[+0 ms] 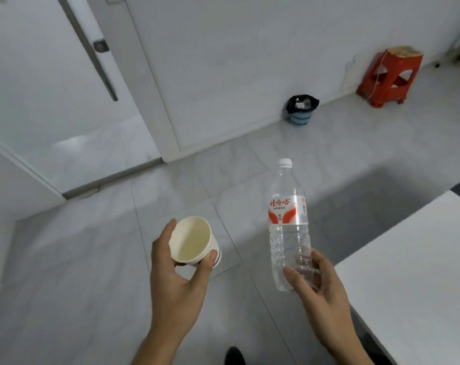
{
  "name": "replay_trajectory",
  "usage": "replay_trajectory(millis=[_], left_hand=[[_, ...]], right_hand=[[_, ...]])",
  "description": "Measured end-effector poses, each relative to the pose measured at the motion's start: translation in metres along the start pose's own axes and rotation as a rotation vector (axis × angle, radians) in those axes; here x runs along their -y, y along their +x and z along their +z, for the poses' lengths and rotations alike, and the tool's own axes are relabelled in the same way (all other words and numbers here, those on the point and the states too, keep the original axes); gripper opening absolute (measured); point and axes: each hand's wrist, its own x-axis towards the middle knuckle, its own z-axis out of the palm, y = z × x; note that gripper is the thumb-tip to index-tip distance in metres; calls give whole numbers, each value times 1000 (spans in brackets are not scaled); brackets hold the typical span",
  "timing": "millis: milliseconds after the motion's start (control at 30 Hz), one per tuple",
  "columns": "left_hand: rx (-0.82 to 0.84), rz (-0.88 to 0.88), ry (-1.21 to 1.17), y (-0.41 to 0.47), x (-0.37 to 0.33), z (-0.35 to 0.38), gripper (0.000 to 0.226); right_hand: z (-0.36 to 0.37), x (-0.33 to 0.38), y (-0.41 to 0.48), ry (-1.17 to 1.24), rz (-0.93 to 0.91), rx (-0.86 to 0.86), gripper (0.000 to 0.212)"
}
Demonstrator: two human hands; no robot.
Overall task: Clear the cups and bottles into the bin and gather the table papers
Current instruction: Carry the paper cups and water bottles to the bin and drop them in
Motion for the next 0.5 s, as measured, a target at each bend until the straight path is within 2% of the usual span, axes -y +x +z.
replay_trajectory(millis=[267, 500], left_hand=[[198, 97, -37, 217, 3, 122, 81], [235, 80, -15, 392, 10, 239, 77]], right_hand=[[30, 23, 183, 80, 49, -211, 43], [48, 46, 401, 101, 51, -283, 40]])
